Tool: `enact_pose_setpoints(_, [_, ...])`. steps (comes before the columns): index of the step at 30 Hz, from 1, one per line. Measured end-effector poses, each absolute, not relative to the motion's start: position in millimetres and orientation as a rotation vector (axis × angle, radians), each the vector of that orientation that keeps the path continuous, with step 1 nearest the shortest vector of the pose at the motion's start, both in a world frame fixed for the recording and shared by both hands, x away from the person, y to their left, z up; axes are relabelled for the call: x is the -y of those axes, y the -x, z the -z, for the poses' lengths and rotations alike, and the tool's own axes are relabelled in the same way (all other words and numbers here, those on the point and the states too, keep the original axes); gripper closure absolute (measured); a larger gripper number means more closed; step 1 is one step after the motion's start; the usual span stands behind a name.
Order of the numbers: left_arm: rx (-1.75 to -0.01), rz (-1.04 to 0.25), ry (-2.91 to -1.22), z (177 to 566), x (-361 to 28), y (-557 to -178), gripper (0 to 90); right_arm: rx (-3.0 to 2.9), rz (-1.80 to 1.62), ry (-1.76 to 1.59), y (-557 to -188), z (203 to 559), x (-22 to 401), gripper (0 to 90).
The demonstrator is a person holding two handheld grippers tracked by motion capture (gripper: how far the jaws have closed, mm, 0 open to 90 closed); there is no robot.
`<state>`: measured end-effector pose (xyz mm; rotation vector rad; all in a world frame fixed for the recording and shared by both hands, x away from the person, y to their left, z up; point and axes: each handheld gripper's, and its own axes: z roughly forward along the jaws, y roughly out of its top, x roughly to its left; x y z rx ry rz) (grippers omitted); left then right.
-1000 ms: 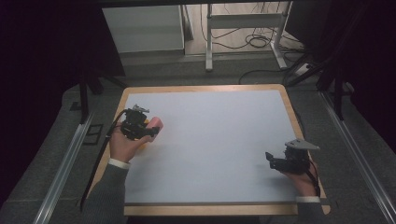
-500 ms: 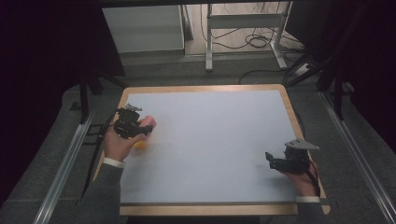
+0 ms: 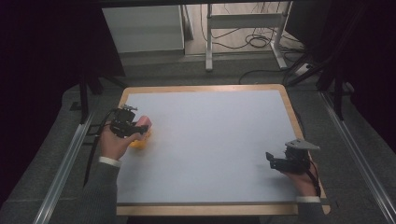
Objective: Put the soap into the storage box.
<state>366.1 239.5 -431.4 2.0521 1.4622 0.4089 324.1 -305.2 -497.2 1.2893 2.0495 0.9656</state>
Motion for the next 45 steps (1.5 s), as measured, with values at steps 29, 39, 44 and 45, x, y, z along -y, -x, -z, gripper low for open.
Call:
enact_pose_setpoints(29, [-1.579, -0.378, -2.046, 462, -260, -383, 60.2, -2.054, -0.955, -1.283, -324, 498, 305, 10.0])
enact_pose_setpoints(39, [-1.603, -0.356, -2.062, 474, -262, -387, 60.2, -2.060, -0.947, -1.279, -325, 499, 304, 10.0])
enact_pose_setpoints(44, [-1.610, -0.353, -2.075, 479, -260, -388, 60.2, -2.063, -0.951, -1.273, -324, 499, 303, 10.0])
enact_pose_setpoints(45, [-1.608, -0.351, -2.081, 479, -259, -388, 60.2, -2.062, -0.950, -1.273, -324, 499, 303, 10.0])
